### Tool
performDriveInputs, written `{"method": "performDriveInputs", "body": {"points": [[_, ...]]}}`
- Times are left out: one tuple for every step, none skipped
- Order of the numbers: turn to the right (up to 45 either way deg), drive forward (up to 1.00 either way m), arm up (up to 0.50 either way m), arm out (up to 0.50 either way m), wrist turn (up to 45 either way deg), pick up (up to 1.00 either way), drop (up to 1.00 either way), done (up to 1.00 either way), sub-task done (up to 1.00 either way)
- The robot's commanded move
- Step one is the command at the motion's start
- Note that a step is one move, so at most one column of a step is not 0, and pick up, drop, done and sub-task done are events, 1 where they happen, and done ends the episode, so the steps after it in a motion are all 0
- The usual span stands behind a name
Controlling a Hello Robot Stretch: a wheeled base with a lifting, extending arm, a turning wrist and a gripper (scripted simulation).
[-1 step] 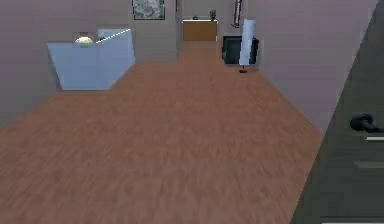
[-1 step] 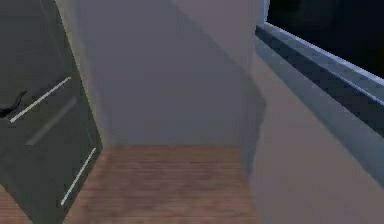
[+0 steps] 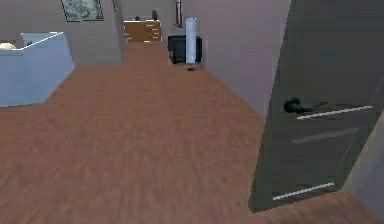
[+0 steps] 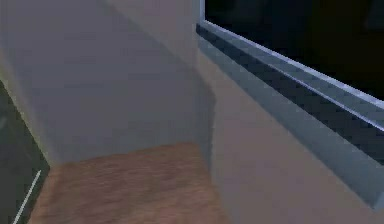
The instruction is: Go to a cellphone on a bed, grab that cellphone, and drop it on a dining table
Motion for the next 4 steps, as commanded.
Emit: {"method": "performDriveInputs", "body": {"points": [[0.0, 1.0, 0.0, 0.0, 0.0, 0.0, 0.0, 0.0, 0.0], [9.0, 0.0, 0.0, 0.0, 0.0, 0.0, 0.0, 0.0, 0.0], [0.0, 0.05, 0.0, 0.0, 0.0, 0.0, 0.0, 0.0, 0.0], [-18.0, 0.0, 0.0, 0.0, 0.0, 0.0, 0.0, 0.0, 0.0]]}}
